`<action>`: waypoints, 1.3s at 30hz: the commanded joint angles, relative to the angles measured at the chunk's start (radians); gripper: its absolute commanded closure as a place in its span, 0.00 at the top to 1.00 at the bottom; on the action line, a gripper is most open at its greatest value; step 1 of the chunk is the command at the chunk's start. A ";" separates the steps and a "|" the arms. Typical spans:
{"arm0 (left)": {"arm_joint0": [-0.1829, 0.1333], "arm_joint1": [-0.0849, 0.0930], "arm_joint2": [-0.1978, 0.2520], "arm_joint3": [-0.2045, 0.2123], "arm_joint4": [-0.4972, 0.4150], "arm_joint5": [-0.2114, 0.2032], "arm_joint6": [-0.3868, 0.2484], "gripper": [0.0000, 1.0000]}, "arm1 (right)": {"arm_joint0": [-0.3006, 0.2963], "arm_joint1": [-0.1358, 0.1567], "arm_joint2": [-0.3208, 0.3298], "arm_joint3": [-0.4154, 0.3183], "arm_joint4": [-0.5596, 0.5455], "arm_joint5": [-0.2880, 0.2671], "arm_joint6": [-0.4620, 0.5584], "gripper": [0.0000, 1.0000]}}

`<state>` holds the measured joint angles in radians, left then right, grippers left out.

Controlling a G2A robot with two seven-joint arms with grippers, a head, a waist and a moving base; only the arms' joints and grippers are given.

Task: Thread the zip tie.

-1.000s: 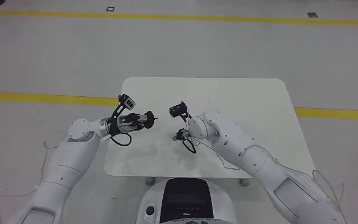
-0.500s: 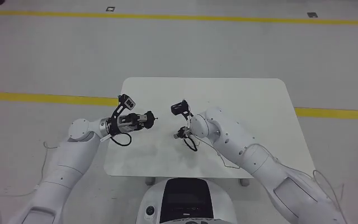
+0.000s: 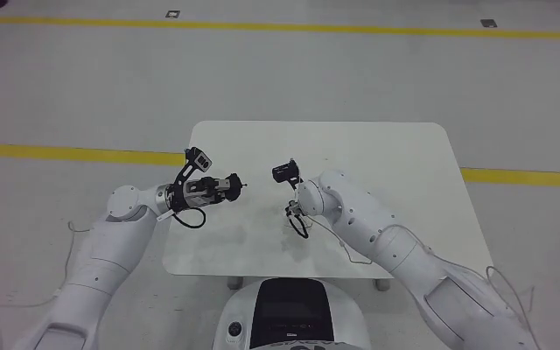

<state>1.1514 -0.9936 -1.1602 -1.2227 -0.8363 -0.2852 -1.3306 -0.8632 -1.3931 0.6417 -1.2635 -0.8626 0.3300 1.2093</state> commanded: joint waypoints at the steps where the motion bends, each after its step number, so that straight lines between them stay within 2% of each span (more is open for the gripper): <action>1: 0.000 0.000 0.000 0.000 0.000 0.000 0.000 0.00 | 0.002 -0.005 -0.002 0.021 0.000 0.004 -0.010 0.08; 10: 0.000 0.000 0.000 0.000 0.000 0.000 0.000 0.00 | 0.004 -0.030 -0.020 0.088 0.013 0.003 -0.052 0.09; 17: 0.000 0.000 0.000 0.000 0.000 0.000 0.000 0.00 | 0.009 -0.054 -0.043 0.143 0.002 0.010 -0.084 0.06; 25: 0.000 0.000 0.000 0.000 0.000 0.000 0.000 0.00 | 0.013 -0.083 -0.053 0.203 -0.038 0.010 -0.108 0.09; 39: 0.000 0.000 0.000 0.000 0.000 0.000 0.000 0.00 | -0.001 -0.119 -0.029 0.245 -0.090 0.010 -0.104 0.09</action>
<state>1.1514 -0.9936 -1.1602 -1.2227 -0.8363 -0.2852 -1.3306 -0.8630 -1.5112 0.6110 -1.0200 -0.9503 0.3400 1.1040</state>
